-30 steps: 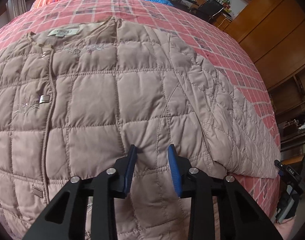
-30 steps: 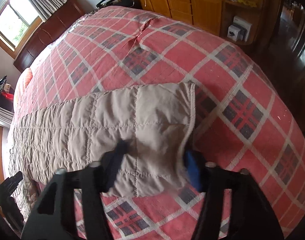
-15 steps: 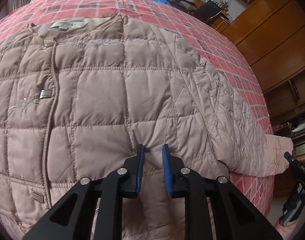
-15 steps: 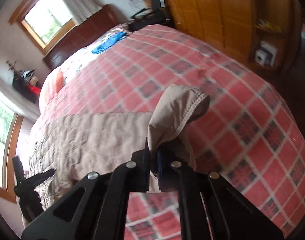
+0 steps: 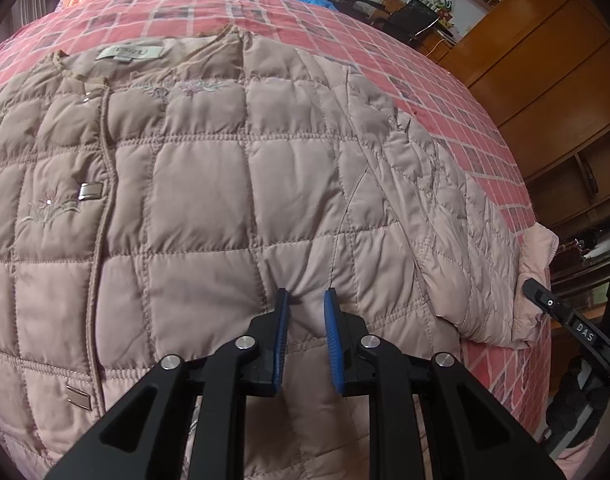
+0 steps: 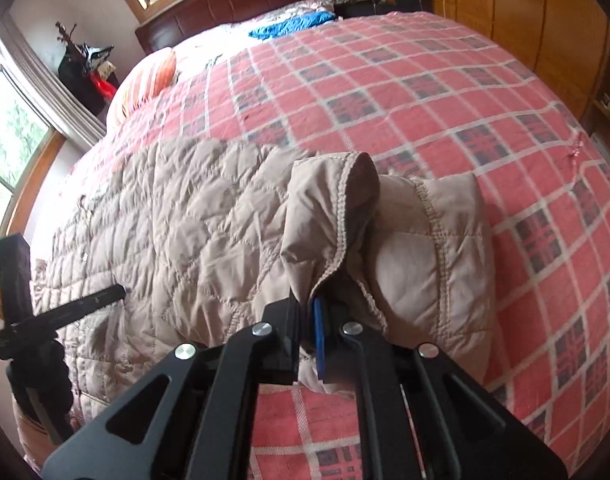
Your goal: Fold large clothes
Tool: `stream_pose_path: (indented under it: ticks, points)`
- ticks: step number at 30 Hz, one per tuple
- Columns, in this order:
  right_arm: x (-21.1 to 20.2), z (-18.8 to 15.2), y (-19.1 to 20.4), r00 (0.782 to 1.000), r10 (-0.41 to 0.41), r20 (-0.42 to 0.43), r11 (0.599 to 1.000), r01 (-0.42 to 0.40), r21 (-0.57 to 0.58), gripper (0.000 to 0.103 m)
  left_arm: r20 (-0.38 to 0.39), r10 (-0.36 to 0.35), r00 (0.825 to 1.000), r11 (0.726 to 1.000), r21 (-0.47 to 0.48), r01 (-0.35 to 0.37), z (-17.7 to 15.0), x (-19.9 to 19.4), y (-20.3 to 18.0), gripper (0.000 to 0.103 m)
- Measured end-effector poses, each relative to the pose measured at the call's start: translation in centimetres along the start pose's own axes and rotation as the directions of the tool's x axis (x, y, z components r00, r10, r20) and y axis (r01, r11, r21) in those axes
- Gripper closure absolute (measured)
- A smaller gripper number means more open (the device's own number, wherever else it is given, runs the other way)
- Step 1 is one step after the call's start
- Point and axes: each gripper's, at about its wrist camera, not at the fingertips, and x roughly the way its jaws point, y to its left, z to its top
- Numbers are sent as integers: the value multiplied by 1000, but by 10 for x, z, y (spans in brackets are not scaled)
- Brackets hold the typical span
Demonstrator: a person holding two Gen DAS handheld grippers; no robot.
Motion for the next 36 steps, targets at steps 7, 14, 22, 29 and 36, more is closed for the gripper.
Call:
stream_pose_path:
  ticks: [7, 14, 22, 29, 36]
  points:
    - [-7, -20, 15, 988, 149, -38, 987, -151, -51, 64, -8, 6, 1000, 1000, 3, -6, 1, 0, -1, 84]
    - [-78, -35, -6, 955, 262, 135, 965, -258, -53, 60, 7, -15, 1000, 1000, 6, 14, -4, -14, -26, 84]
    - [-63, -46, -100, 981, -121, 151, 941, 64, 333, 61, -108, -198, 974, 970, 118, 211, -27, 12, -130, 71]
    - [-39, -60, -117, 986, -89, 139, 928, 31, 371, 61, -146, -190, 971, 972, 113, 207, -26, 59, -173, 62]
    - [-33, -50, -117, 985, -46, 169, 937, -16, 348, 61, -91, -213, 973, 969, 105, 222, -33, 58, -173, 98]
